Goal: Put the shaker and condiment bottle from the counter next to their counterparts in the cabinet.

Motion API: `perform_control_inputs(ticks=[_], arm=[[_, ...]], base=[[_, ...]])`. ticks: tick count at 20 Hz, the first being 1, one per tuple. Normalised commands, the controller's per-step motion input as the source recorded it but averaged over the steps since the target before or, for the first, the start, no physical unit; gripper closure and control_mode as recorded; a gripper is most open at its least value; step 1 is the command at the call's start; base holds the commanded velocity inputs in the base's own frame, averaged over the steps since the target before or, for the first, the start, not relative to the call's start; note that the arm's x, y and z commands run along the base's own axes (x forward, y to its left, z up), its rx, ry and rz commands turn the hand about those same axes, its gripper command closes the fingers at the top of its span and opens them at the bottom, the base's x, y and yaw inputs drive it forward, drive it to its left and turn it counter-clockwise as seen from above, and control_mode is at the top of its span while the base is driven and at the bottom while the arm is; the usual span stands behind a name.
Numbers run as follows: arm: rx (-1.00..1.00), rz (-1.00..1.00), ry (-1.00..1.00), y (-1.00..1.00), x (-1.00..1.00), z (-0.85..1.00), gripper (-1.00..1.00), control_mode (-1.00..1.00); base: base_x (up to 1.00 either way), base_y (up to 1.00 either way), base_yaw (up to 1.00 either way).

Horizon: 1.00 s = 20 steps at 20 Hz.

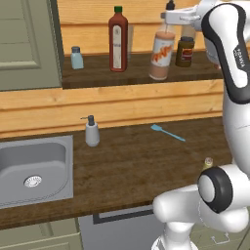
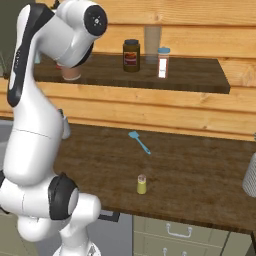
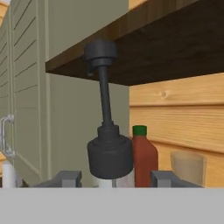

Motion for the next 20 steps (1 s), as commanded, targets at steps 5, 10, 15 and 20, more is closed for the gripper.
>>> perform_control_inputs(ticks=[5,10,15,20], arm=[[0.0,0.0,0.0,0.0,0.35,0.0,1.0,-1.0],[0.0,0.0,0.0,0.0,0.32,0.0,1.0,-1.0],[0.0,0.0,0.0,0.0,0.27,0.0,1.0,-1.0],[0.02,0.0,0.0,0.03,0.18,0.0,1.0,-1.0]], base=[[0.0,0.0,0.0],[0.0,0.0,0.0],[0.0,0.0,0.0],[0.0,0.0,0.0]])
